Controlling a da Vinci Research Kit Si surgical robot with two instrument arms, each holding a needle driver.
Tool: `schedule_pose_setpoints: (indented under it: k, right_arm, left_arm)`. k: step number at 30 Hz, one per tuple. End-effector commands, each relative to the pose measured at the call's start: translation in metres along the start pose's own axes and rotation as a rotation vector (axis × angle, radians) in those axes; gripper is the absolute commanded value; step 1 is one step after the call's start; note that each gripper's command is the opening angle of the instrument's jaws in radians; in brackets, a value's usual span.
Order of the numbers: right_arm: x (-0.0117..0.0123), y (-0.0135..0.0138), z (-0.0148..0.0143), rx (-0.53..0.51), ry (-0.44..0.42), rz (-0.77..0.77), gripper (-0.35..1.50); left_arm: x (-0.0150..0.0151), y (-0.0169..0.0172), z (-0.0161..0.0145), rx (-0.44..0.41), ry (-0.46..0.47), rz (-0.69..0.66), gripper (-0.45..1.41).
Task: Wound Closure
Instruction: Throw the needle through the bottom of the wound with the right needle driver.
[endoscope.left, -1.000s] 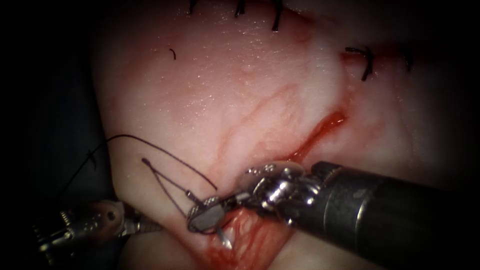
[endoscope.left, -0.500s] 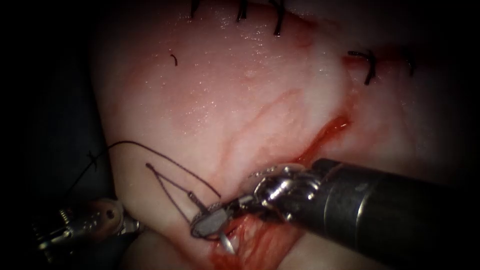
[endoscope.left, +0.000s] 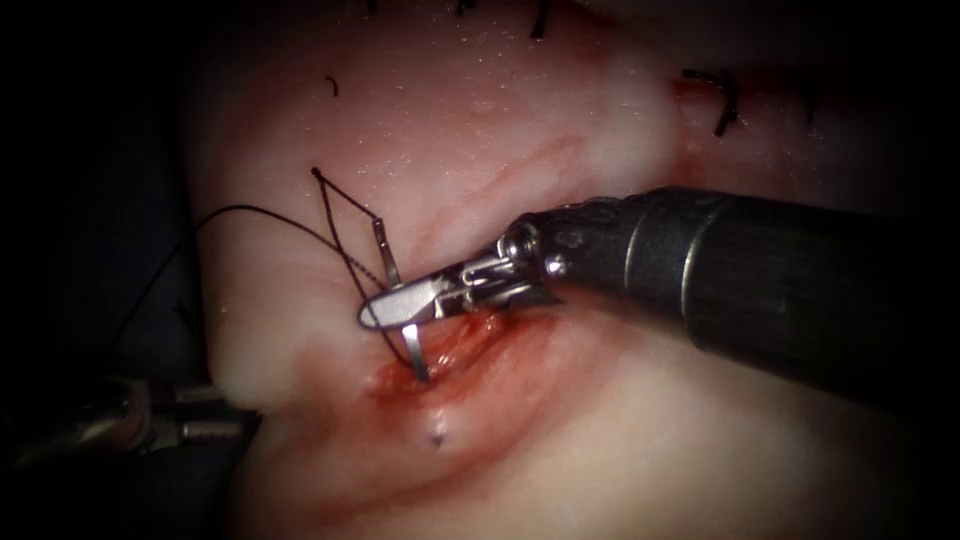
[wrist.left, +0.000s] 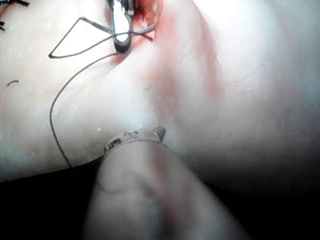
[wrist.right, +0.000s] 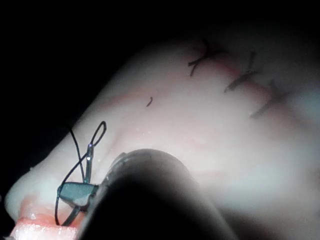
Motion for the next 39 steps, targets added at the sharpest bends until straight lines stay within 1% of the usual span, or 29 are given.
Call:
schedule_pose_setpoints:
  k: [1, 6, 8, 9, 11, 14, 15, 16, 20, 24, 26, 31, 39]
  right_arm:
    - [0.0015, 0.0002, 0.0005, 0.002, -0.014, 0.018, -0.35]
    - [0.0009, 0.0002, 0.0012, 0.010, -0.052, 0.082, -0.35]
    - [0.0003, 0.0001, 0.0014, 0.019, -0.078, 0.089, -0.35]
    - [-0.0003, -0.0001, 0.0016, 0.025, -0.091, 0.089, -0.35]
    - [-0.0010, -0.0003, 0.0019, 0.034, -0.103, 0.090, -0.35]
    - [-0.0020, -0.0006, 0.0025, 0.044, -0.132, 0.091, -0.35]
    - [-0.0024, -0.0008, 0.0026, 0.047, -0.136, 0.092, -0.35]
    - [-0.0032, -0.0013, 0.0030, 0.057, -0.145, 0.100, -0.35]
    - [-0.0044, -0.0022, 0.0037, 0.077, -0.158, 0.112, -0.35]
    - [-0.0050, -0.0028, 0.0041, 0.080, -0.163, 0.145, -0.35]
    - [-0.0051, -0.0027, 0.0040, 0.065, -0.167, 0.173, -0.35]
    - [-0.0054, -0.0027, 0.0030, 0.038, -0.175, 0.226, -0.35]
    - [-0.0061, -0.0033, 0.0026, 0.028, -0.185, 0.265, -0.35]
  left_arm:
    - [0.0005, -0.0002, 0.0003, 0.013, -0.003, 0.008, 0.10]
    - [0.0027, 0.0000, -0.0010, 0.076, -0.021, 0.063, 0.03]
    - [0.0038, 0.0005, -0.0010, 0.101, -0.008, 0.078, 0.00]
    - [0.0053, 0.0013, -0.0006, 0.099, 0.015, 0.105, -0.04]
    - [0.0064, 0.0023, 0.0001, 0.078, 0.030, 0.124, -0.04]
    - [0.0074, 0.0035, 0.0015, 0.058, 0.041, 0.140, -0.03]
    - [0.0075, 0.0037, 0.0018, 0.053, 0.042, 0.139, -0.03]
    - [0.0076, 0.0039, 0.0023, 0.051, 0.044, 0.139, -0.03]
    - [0.0074, 0.0038, 0.0026, 0.050, 0.045, 0.142, -0.04]
    - [0.0072, 0.0038, 0.0028, 0.053, 0.047, 0.144, -0.06]
    - [0.0071, 0.0038, 0.0030, 0.049, 0.048, 0.145, -0.06]
    - [0.0068, 0.0038, 0.0037, 0.043, 0.052, 0.149, -0.07]
    - [0.0066, 0.0036, 0.0037, 0.041, 0.053, 0.152, -0.06]
